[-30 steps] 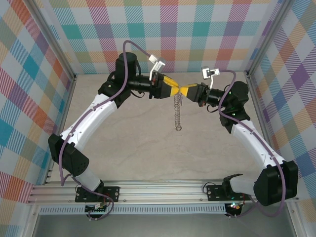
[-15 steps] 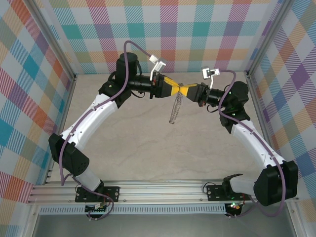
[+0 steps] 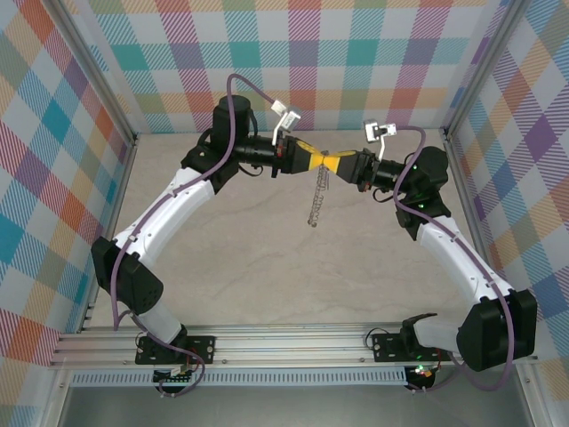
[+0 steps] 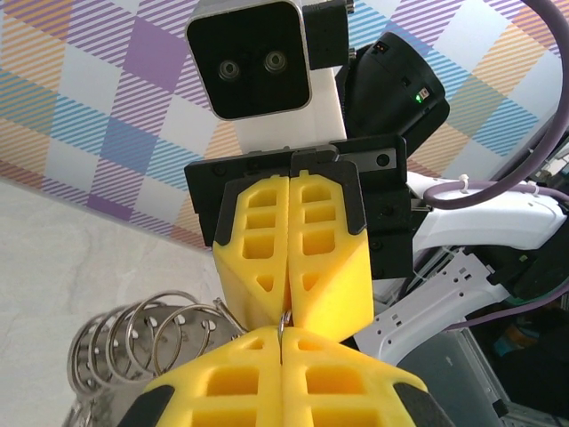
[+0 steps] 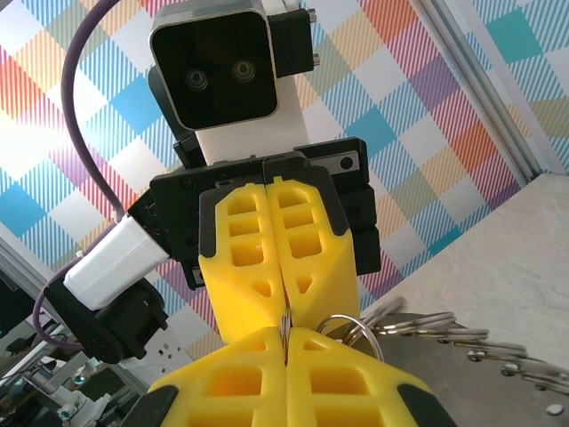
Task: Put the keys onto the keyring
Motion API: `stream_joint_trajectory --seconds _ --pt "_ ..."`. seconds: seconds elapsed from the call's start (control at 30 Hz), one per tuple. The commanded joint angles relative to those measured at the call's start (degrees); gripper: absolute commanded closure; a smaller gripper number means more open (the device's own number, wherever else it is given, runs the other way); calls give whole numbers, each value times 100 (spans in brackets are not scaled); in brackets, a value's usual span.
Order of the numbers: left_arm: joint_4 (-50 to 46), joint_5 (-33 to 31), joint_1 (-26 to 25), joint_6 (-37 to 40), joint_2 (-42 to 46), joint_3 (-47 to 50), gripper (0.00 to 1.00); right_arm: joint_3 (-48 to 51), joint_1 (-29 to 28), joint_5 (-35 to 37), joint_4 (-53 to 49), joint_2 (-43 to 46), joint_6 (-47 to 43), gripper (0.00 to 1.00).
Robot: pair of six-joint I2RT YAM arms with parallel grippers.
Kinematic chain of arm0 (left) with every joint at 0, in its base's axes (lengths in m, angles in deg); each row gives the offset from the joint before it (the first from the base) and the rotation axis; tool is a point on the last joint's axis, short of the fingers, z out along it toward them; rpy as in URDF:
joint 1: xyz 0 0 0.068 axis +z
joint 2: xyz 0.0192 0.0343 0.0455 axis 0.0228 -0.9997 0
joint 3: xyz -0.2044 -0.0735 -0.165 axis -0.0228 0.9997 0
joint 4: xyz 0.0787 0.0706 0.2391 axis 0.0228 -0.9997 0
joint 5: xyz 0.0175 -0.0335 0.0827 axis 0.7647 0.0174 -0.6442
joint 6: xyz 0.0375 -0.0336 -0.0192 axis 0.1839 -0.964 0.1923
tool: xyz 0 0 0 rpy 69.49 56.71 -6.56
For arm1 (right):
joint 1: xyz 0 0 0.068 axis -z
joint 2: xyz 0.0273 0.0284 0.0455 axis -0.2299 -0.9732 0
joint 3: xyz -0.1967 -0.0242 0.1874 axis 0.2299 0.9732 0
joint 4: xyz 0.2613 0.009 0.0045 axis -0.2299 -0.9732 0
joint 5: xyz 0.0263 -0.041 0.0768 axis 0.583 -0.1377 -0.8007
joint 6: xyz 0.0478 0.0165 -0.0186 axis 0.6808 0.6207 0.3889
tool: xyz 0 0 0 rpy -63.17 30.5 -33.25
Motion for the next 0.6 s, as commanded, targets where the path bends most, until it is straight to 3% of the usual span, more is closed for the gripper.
stream_joint_trajectory --seconds 0.0,0.13,0.23,0.47,0.57 --pt "142 -65 -222 -47 14 -6 100 -143 -18 190 143 1 -37 91" --pt "663 -443 -212 -265 202 259 100 -244 85 341 -662 318 -433 70" --pt "861 -499 -197 -386 247 301 100 -264 200 401 -1123 632 -653 62" --pt "1162 -558 -196 -532 396 377 100 75 294 970 -2154 1342 -1237 57" --pt "1225 -587 -191 -570 441 384 100 357 294 1111 -2094 1483 -1202 56"
